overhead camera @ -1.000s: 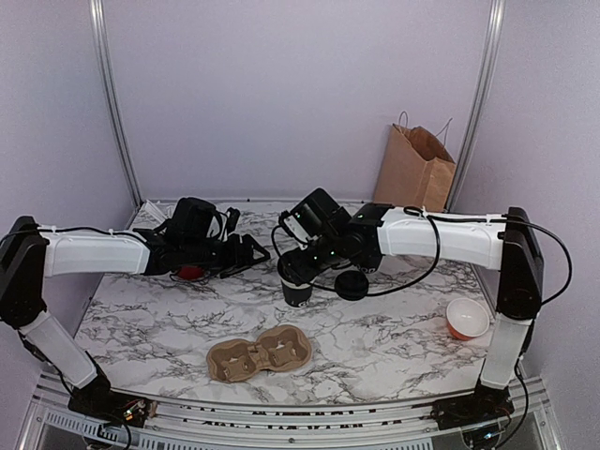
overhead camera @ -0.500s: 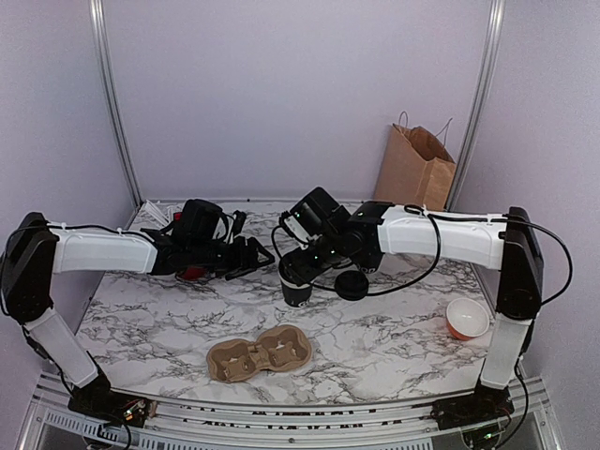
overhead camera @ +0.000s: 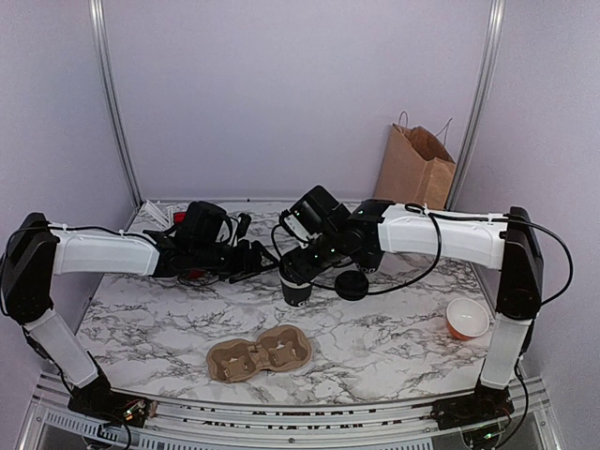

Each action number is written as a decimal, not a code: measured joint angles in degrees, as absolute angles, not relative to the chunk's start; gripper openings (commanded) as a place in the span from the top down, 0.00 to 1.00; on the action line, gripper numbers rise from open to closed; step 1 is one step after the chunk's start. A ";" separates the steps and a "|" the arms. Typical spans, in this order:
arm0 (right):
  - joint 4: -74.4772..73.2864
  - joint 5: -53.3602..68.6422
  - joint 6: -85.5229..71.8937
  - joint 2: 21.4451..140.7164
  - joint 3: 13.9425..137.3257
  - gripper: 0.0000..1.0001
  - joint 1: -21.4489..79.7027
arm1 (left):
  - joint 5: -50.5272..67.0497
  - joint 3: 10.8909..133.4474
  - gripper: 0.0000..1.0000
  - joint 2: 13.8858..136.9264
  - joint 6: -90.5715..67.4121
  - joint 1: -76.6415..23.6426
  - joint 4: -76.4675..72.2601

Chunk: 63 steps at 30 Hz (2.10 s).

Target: Pack the takeout coffee

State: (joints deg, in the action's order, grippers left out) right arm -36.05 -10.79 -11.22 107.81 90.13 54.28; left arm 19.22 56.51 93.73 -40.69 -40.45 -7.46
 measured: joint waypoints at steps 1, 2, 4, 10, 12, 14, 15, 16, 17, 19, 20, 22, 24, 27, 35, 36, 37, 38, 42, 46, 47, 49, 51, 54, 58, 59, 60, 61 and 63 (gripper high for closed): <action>-36.05 -10.72 -11.31 107.81 90.13 0.25 54.28 | 19.22 56.51 0.35 93.73 -40.69 -40.45 -7.46; -36.05 -10.61 -11.35 107.81 90.13 0.25 54.28 | 19.22 56.51 0.36 93.73 -40.69 -40.45 -7.46; -36.03 -10.55 -11.51 107.81 90.13 0.25 54.30 | 19.22 56.51 0.37 93.73 -40.69 -40.45 -7.46; -35.97 -9.87 -11.77 108.71 90.13 0.25 54.37 | 19.22 56.51 0.42 93.93 -40.53 -40.45 -7.46; -35.44 -9.76 -11.81 109.16 90.13 0.25 54.37 | 19.22 56.51 0.42 94.17 -40.49 -40.45 -7.46; -35.22 -9.76 -11.79 109.34 90.13 0.25 54.37 | 19.22 56.51 0.43 94.45 -40.49 -40.45 -7.46; -35.18 -9.76 -11.79 109.38 90.13 0.25 54.37 | 19.25 56.51 0.43 94.61 -40.51 -40.45 -7.46; -35.14 -9.76 -11.79 109.40 90.13 0.25 54.37 | 19.25 56.51 0.43 94.74 -40.49 -40.45 -7.46; -35.11 -9.76 -11.79 109.43 90.13 0.25 54.37 | 19.25 56.51 0.44 94.89 -40.51 -40.45 -7.49; -35.07 -9.78 -11.79 109.45 90.13 0.25 54.37 | 19.25 56.51 0.44 95.13 -40.49 -40.45 -7.51; -35.00 -9.78 -11.81 109.47 90.13 0.25 54.37 | 19.25 56.51 0.44 95.24 -40.49 -40.45 -7.51; -34.94 -9.78 -11.81 109.49 90.13 0.25 54.37 | 19.25 56.51 0.45 95.35 -40.49 -40.45 -7.53; -34.92 -9.78 -11.86 109.49 90.13 0.25 54.37 | 19.27 56.51 0.45 95.50 -40.49 -40.45 -7.55; -34.72 -9.76 -11.99 109.49 90.04 0.25 54.37 | 19.29 56.53 0.46 95.94 -40.49 -40.45 -7.55; -31.59 -9.74 -12.75 109.06 88.03 0.25 54.37 | 19.51 58.11 0.46 97.73 -40.49 -40.45 -7.57; -31.18 -9.78 -12.93 108.86 87.64 0.25 54.37 | 19.51 58.33 0.46 97.86 -40.49 -40.47 -7.57; -30.74 -9.78 -13.10 108.73 87.31 0.25 54.37 | 19.51 58.46 0.46 97.93 -40.49 -40.47 -7.60; -30.39 -9.82 -13.26 108.62 87.02 0.25 54.37 | 19.51 58.54 0.46 98.02 -40.49 -40.45 -7.60; -29.43 -10.28 -13.54 108.09 85.89 0.25 54.35 | 19.46 59.22 0.48 98.61 -40.49 -40.47 -7.55; -27.83 -10.59 -13.85 107.55 84.49 0.25 54.37 | 18.98 59.27 0.51 98.89 -40.42 -40.58 -7.53; -27.16 -10.63 -14.00 107.28 83.88 0.25 54.37 | 18.87 59.29 0.52 99.00 -40.36 -40.62 -7.51; -26.15 -10.70 -14.39 106.72 82.83 0.25 54.37 | 18.46 59.29 0.54 99.15 -40.25 -40.69 -7.44; -25.47 -10.76 -14.70 106.39 82.21 0.25 54.37 | 18.28 59.31 0.56 99.22 -40.18 -40.73 -7.42; -25.30 -10.85 -14.85 106.39 82.17 0.25 54.37 | 17.43 60.07 0.56 99.33 -39.94 -40.80 -6.52; -25.47 -10.85 -14.94 106.39 82.37 0.24 54.37 | 16.32 60.82 0.56 99.42 -39.62 -40.93 -5.34; -25.78 -10.85 -14.96 106.39 82.59 0.23 54.37 | 16.10 60.95 0.56 99.42 -39.57 -40.93 -5.15; -26.13 -10.76 -14.98 106.39 82.78 0.22 54.37 | 15.97 60.99 0.56 99.42 -39.55 -40.95 -4.99; -26.55 -10.55 -15.03 106.39 83.07 0.22 54.37 | 15.79 61.01 0.56 99.42 -39.44 -40.95 -4.75; -27.81 -9.76 -15.16 106.45 84.14 0.20 54.37 | 15.42 61.01 0.56 99.42 -39.35 -40.95 -4.16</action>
State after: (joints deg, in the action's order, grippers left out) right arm -27.81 -9.76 -15.16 106.45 84.14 54.37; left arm 15.42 61.01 99.42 -39.35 -40.95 -4.16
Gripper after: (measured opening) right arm 0.780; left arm 0.437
